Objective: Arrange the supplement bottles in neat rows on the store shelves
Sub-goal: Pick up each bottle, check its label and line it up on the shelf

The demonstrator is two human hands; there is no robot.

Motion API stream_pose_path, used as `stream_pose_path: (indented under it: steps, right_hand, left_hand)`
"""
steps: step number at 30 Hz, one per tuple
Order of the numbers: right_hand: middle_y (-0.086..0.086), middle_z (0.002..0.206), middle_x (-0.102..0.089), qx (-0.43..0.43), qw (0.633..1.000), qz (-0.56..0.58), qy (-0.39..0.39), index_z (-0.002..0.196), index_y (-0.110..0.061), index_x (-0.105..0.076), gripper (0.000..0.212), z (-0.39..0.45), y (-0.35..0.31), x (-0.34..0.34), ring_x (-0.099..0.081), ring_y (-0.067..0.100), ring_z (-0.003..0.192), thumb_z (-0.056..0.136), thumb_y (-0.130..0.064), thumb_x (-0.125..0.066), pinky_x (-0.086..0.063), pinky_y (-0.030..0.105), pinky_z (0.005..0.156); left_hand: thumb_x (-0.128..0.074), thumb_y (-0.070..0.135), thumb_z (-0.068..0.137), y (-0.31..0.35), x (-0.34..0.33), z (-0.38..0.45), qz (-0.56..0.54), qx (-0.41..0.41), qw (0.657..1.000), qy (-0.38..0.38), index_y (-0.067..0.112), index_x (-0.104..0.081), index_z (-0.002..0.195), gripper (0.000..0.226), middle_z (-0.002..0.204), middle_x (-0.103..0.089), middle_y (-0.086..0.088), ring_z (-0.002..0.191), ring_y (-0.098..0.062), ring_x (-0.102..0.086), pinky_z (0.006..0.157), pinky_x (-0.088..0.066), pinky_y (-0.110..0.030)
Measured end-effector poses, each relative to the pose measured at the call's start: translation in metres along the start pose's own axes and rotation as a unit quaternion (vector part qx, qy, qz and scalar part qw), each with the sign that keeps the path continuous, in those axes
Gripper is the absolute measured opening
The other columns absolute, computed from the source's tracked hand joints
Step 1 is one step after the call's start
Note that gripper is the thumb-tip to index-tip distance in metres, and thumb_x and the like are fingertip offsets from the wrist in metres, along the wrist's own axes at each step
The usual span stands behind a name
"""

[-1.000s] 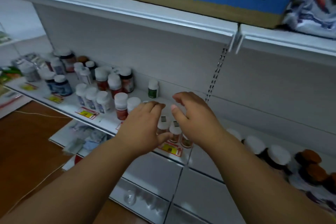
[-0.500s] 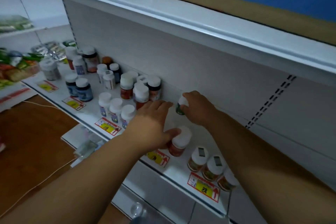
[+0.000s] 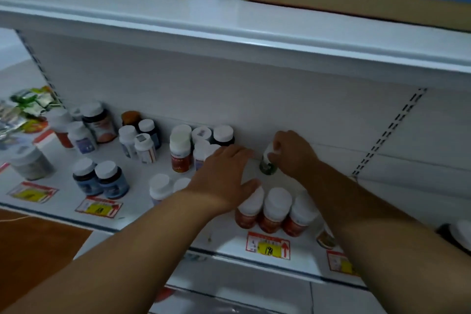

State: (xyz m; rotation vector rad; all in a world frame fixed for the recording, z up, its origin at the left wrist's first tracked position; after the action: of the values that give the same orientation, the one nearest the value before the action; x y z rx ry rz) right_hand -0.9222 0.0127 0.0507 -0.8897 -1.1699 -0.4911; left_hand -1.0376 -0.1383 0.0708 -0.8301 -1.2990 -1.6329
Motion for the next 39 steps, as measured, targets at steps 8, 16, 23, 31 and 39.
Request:
stream_pose_path:
  steps: [8, 16, 23, 31, 39]
  right_hand:
    - [-0.012, 0.083, -0.066, -0.04, 0.961, 0.241, 0.126, 0.086, -0.024, -0.063, 0.018, -0.105, -0.007, 0.133, -0.059, -0.004, 0.07, 0.073, -0.03, -0.073, -0.041, 0.006, 0.054]
    - [0.008, 0.084, -0.069, -0.13, 0.898, 0.36, 0.215, 0.091, -0.02, -0.064, 0.007, -0.236, 0.078, 0.168, -0.067, 0.023, 0.076, 0.087, -0.022, -0.068, -0.057, 0.035, 0.067]
    - [0.006, 0.086, -0.068, -0.242, 0.875, 0.295, 0.3, 0.092, -0.022, -0.063, 0.007, -0.403, 0.204, 0.217, -0.065, 0.033, 0.084, 0.086, -0.024, -0.068, -0.058, 0.046, 0.074]
    - [-0.005, 0.08, -0.067, -0.304, 0.861, 0.228, 0.338, 0.087, -0.03, -0.06, 0.008, -0.511, 0.332, 0.265, -0.064, 0.015, 0.075, 0.083, -0.032, -0.066, -0.058, 0.042, 0.069]
    - [-0.017, 0.081, -0.064, -0.308, 0.858, 0.198, 0.361, 0.092, -0.032, -0.057, 0.01, -0.511, 0.444, 0.297, -0.061, -0.001, 0.07, 0.083, -0.033, -0.061, -0.05, 0.019, 0.057]
  left_hand:
    - [-0.063, 0.055, 0.082, 0.054, -0.007, 0.034, -0.218, -0.021, 0.973, -0.072, 0.042, -0.054, 0.118, 0.04, 0.11, -0.061, 0.022, 0.101, 0.008, -0.056, 0.08, -0.042, -0.006]
    - [-0.063, 0.065, 0.065, 0.193, -0.066, 0.019, -0.384, -0.062, 0.907, -0.16, 0.039, -0.065, 0.103, 0.046, 0.093, -0.07, 0.019, 0.083, 0.002, -0.066, 0.068, -0.054, -0.021]
    - [-0.065, 0.052, 0.074, 0.377, -0.162, -0.007, -0.438, -0.131, 0.864, -0.209, 0.029, -0.06, 0.117, 0.049, 0.107, -0.068, 0.005, 0.098, -0.016, -0.065, 0.09, -0.053, -0.04]
    - [-0.061, 0.055, 0.081, 0.526, -0.231, -0.013, -0.322, -0.219, 0.905, -0.173, 0.037, -0.045, 0.131, 0.055, 0.123, -0.05, 0.019, 0.103, 0.009, -0.047, 0.084, -0.042, -0.016]
    - [-0.064, 0.052, 0.082, 0.604, -0.299, 0.056, -0.314, -0.236, 0.9, -0.191, 0.032, -0.047, 0.132, 0.057, 0.122, -0.048, 0.016, 0.103, 0.006, -0.049, 0.083, -0.041, -0.013]
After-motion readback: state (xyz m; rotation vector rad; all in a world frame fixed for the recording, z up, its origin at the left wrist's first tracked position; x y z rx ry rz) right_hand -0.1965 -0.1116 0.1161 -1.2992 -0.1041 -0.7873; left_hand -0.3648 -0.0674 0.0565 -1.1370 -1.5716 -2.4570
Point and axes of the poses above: each hand's wrist, its own z-axis towards the middle knuckle, its own x-axis out of the back of the hand, y = z × x, the point moved 6 cm from there along z, towards the middle knuckle
